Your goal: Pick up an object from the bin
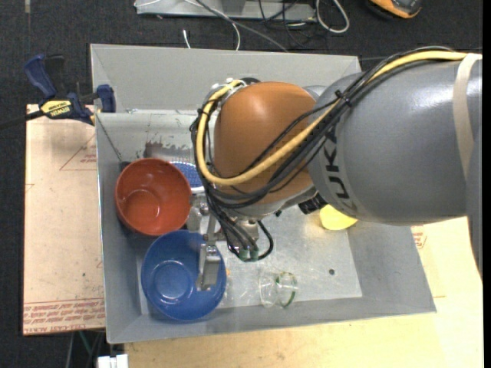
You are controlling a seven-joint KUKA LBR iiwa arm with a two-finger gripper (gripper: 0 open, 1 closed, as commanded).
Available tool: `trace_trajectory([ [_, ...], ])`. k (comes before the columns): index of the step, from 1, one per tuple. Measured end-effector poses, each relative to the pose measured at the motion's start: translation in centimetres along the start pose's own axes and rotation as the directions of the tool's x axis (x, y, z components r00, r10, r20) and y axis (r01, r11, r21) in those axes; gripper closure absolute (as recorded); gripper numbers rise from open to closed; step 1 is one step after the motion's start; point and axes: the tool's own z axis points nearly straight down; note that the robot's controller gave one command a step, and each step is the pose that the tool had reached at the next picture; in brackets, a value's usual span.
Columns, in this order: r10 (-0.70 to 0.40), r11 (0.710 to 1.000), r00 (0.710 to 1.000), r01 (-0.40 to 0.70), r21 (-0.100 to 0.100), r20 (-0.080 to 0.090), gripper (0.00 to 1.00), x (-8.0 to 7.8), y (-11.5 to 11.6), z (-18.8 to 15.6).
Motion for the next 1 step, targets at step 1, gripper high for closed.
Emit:
trace_trajectory([
  [1,0.000,1.000,1.000,0.000,0.000,0.000,0.00,-0.02,0.00,0.00],
])
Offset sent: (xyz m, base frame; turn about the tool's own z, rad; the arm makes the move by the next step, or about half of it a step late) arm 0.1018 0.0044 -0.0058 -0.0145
